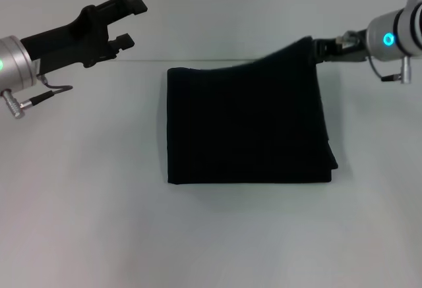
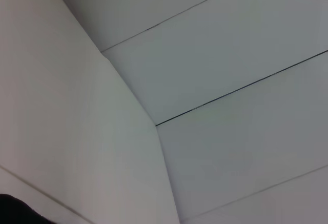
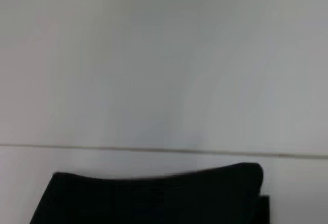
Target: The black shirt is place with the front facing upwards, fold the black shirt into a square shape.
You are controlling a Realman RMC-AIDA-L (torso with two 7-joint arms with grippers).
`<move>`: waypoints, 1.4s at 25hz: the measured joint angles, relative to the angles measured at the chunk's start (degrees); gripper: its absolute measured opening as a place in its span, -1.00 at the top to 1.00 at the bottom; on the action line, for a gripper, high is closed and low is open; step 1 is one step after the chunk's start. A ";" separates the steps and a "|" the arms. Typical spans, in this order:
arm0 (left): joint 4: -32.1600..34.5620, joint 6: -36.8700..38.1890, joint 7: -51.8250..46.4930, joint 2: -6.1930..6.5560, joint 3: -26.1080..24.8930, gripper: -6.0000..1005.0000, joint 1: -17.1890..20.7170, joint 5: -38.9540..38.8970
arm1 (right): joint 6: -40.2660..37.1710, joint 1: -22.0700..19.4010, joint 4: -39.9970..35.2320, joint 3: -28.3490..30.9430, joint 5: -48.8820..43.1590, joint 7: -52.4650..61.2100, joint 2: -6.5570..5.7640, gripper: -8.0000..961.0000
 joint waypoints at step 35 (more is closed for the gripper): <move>-1.00 1.30 0.08 -0.06 -0.53 -0.66 1.26 -1.05 | 3.05 -1.60 7.53 0.69 1.97 0.12 -4.66 0.54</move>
